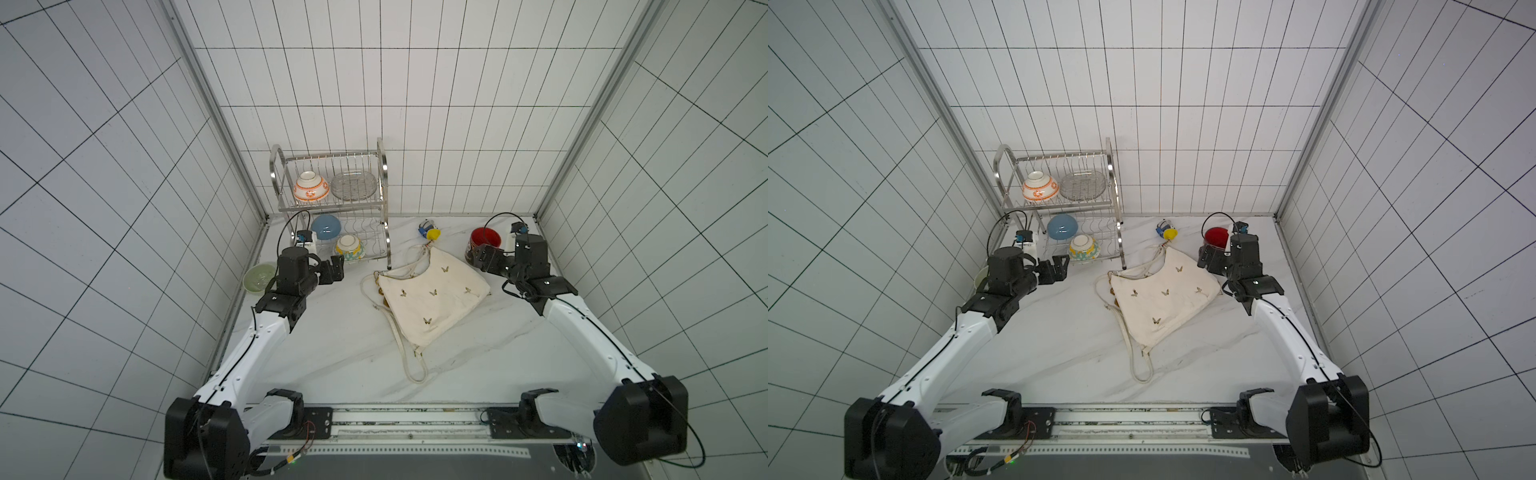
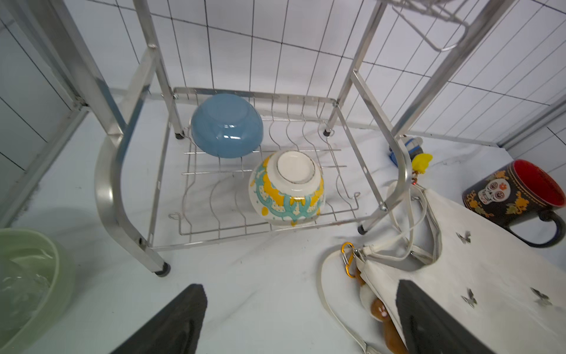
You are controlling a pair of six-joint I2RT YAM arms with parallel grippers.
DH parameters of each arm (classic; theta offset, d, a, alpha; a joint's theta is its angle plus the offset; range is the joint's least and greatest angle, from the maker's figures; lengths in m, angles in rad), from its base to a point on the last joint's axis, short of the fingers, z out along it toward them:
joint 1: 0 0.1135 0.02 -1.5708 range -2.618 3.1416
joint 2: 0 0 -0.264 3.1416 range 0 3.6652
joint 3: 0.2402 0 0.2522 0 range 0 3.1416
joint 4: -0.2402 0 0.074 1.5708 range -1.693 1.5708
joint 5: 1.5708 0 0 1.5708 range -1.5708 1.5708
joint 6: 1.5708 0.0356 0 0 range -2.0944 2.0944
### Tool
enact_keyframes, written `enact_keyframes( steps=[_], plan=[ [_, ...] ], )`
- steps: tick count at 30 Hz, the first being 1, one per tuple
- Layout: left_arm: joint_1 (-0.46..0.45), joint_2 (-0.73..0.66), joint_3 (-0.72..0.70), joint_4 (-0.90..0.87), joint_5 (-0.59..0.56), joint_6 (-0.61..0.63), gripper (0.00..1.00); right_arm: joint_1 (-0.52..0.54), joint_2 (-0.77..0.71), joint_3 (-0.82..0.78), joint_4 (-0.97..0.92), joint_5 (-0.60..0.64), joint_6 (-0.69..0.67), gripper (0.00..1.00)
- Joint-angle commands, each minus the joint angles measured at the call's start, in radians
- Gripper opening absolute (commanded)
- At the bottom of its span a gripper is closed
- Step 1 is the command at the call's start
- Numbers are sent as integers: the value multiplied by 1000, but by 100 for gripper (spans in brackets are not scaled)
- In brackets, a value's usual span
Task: Remove the decoration from the bag
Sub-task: Pick up the bag from the center of the board.
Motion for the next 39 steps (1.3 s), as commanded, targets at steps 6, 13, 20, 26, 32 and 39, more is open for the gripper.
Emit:
enact_keyframes(
  steps=[6, 13, 20, 26, 32, 39],
  plan=[
    [-50, 10, -32, -47, 146, -89, 98, 154, 240, 231, -294, 145, 391, 99],
    [-38, 9, -44, -77, 179, -90, 98, 241, 530, 501, -433, 187, 553, 100],
    [-14, 4, -43, -188, 138, -93, 98, 322, 752, 646, -468, 148, 653, 99],
    [-1, -50, -109, -150, 184, -149, 98, 338, 904, 803, -552, 145, 678, 99],
    [-4, -40, -138, -106, 229, -170, 98, 336, 1030, 948, -644, 187, 692, 100],
    [-13, -14, -152, -77, 258, -171, 98, 332, 1127, 1042, -677, 167, 687, 93]
  ],
)
